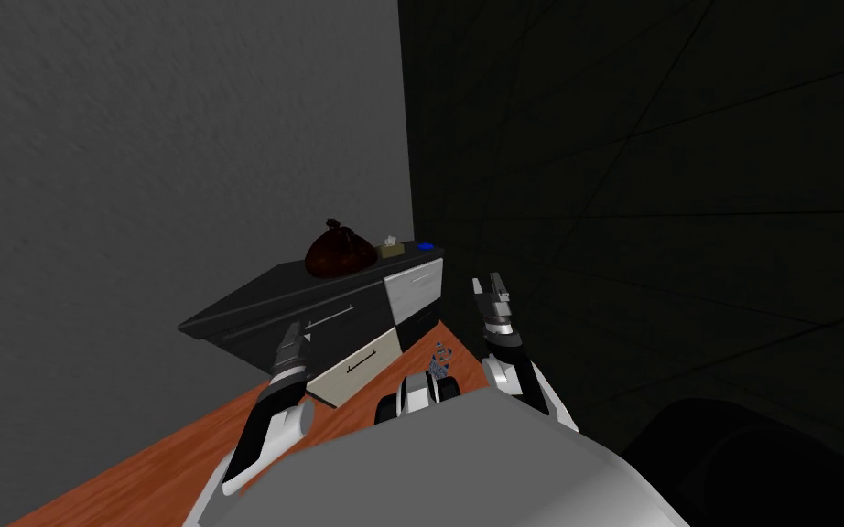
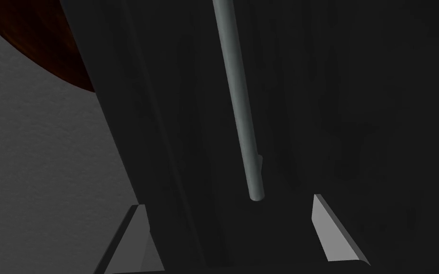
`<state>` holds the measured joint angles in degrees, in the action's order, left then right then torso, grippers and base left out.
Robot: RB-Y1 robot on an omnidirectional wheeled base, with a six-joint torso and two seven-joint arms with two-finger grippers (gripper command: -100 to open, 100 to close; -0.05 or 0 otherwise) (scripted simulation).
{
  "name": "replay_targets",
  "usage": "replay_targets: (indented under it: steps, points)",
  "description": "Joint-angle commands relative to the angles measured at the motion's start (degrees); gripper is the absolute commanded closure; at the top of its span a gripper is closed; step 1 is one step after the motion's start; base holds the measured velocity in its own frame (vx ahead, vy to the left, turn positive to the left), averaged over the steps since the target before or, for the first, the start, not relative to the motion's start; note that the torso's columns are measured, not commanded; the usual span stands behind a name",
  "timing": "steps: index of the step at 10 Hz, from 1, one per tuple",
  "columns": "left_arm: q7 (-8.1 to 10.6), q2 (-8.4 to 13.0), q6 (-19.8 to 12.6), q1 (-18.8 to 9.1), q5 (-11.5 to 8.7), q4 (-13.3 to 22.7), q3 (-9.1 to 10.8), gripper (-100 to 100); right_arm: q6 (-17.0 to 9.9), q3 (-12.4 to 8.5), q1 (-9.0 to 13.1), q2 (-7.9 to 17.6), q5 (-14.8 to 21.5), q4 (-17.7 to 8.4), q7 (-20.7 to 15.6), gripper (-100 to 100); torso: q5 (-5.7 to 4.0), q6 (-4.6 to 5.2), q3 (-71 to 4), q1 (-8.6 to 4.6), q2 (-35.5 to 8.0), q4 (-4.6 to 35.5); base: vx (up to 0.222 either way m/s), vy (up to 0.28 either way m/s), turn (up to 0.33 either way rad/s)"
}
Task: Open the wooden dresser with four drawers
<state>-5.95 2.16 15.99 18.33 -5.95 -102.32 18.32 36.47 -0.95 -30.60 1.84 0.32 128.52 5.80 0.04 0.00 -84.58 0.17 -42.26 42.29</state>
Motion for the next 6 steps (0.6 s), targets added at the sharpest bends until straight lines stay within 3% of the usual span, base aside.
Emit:
replay_targets:
  steps: [1,2,4,6]
  points:
    - [0.00,0.1,-0.8,0.1,-0.1,-0.9,0.18,-100,0.0,0.0,0.0,0.0,0.0,0.0,0.0,0,-0.01,0.00,0.0,-0.06,0.0,0.0,0.009,0.011,-0.027]
    - [0.02,0.0,0.5,-0.1,0.1,0.7,-0.12,100,0.0,0.0,0.0,0.0,0.0,0.0,0.0,0,-0.04,-0.01,0.0,-0.18,-0.1,0.0,-0.027,-0.004,0.078]
    - [0.15,0.1,-0.7,0.7,-0.1,-1.2,-0.20,100,0.0,0.0,0.0,0.0,0.0,0.0,0.0,0,-0.07,0.01,0.1,-0.23,-0.1,0.0,-0.067,-0.032,0.007]
    - [0.24,0.2,-1.2,1.2,-0.2,-2.2,-0.38,100,0.0,0.0,0.0,0.0,0.0,0.0,0.0,0,-0.10,0.00,0.2,-0.36,-0.4,0.1,-0.176,-0.092,0.004]
